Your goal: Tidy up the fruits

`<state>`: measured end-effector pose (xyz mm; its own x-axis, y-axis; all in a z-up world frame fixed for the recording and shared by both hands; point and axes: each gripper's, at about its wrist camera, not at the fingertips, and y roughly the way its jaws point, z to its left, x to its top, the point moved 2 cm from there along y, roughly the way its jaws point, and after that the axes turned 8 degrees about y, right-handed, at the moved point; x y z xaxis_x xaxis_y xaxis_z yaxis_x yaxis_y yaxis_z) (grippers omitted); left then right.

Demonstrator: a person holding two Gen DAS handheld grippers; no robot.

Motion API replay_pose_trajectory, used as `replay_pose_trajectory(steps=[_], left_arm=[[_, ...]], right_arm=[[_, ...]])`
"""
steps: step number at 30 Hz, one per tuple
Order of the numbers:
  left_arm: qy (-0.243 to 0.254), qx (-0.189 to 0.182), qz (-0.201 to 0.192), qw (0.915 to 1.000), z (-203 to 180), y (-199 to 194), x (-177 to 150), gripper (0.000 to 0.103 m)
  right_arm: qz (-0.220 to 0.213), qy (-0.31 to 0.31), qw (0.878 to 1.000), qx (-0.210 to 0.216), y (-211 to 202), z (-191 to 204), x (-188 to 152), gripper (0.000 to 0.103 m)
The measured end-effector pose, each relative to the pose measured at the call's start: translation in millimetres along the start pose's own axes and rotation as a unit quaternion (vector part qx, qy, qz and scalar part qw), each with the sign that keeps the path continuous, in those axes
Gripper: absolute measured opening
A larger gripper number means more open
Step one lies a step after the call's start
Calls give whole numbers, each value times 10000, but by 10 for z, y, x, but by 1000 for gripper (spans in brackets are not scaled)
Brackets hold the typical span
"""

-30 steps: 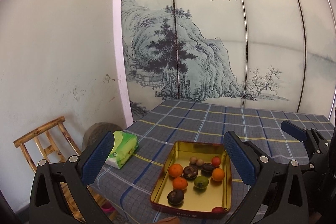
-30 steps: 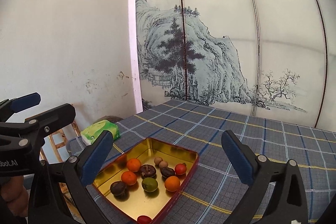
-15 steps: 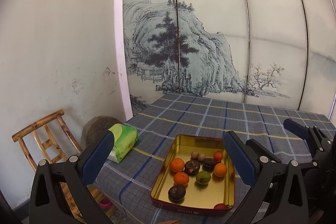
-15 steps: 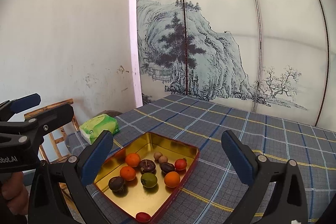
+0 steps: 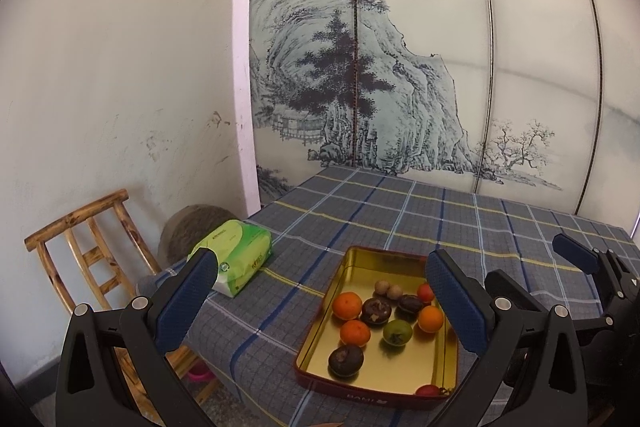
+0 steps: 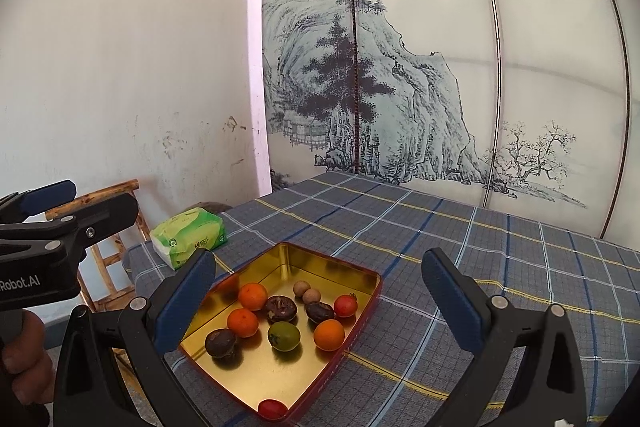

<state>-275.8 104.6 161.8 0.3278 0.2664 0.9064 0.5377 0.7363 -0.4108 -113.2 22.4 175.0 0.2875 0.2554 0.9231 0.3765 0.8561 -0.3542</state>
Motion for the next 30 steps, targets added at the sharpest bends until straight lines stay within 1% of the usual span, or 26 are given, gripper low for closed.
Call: replay_pose_trajectory(steps=[8,23,30], left_arm=[[-43,36,74,10000,27,36,-27,103],[-55,40,93,9999,34,60,-76,103],[-62,61,126,9999,16,81,-135,103]], right_arm=[[37,-26,10000,14,10,-3,-4,102],[119,-67,9999,50,15,-10,6,102],[163,-81,9998,54,6,-18,-73,102]])
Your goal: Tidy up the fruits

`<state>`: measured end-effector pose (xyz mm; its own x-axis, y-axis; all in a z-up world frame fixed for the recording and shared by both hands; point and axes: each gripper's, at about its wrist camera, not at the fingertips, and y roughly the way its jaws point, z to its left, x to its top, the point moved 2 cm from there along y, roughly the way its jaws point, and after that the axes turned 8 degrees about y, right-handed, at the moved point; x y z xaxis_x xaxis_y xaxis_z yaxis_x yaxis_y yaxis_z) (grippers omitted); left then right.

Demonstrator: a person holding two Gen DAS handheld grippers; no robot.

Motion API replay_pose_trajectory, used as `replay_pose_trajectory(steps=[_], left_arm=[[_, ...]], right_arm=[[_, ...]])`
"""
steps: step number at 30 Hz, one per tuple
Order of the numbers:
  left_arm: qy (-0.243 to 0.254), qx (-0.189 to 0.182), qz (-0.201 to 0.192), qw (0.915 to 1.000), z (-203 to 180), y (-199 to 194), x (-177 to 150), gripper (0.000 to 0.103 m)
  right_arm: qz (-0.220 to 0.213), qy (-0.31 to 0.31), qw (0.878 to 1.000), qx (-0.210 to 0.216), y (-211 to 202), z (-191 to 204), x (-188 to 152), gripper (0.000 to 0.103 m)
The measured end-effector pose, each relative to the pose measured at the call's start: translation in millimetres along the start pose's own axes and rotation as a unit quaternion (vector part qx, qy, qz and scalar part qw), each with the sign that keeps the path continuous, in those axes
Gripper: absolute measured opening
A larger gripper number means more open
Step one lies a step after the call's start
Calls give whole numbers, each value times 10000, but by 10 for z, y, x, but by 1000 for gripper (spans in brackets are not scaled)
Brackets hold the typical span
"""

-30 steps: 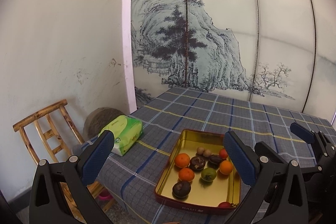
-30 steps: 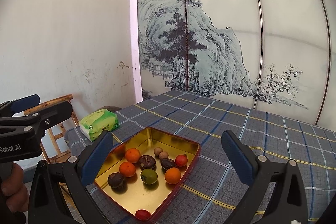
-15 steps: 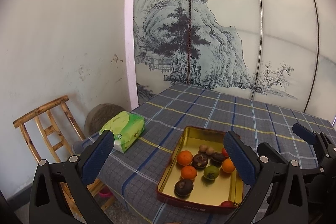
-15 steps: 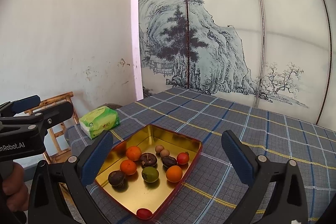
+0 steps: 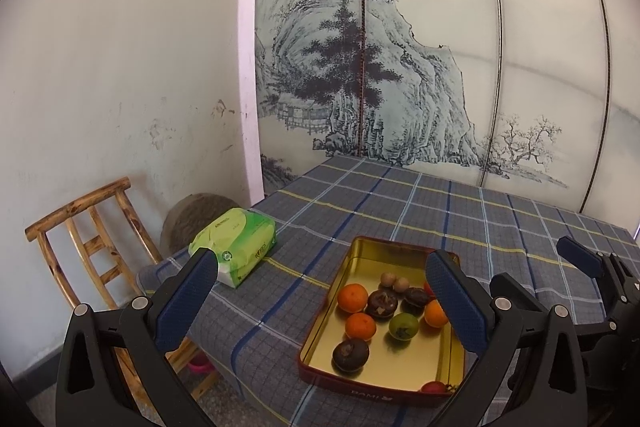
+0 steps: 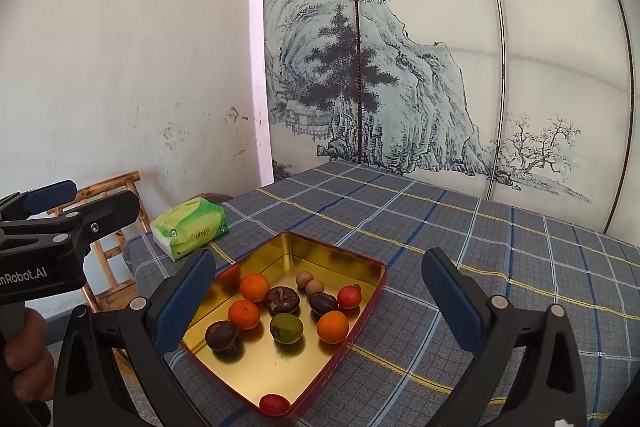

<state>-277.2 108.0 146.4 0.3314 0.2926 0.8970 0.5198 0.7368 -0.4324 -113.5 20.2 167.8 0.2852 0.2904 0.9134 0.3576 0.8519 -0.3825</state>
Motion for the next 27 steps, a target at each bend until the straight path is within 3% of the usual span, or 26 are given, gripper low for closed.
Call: replay_pose_trajectory(steps=[17,22,27], left_arm=[[143,-21,175,9997,-26,108,-45,103],[328,7,53,9994,-134,147,44,103],[522,82,126,9985,-272,214,159,103]], right_arm=[[166,18,9999,-20,63,-104,-96,102],[478,-7,9987,-174,142,-493,-160,102],[1152,264,9898,-796,291,-1395,-304,102]])
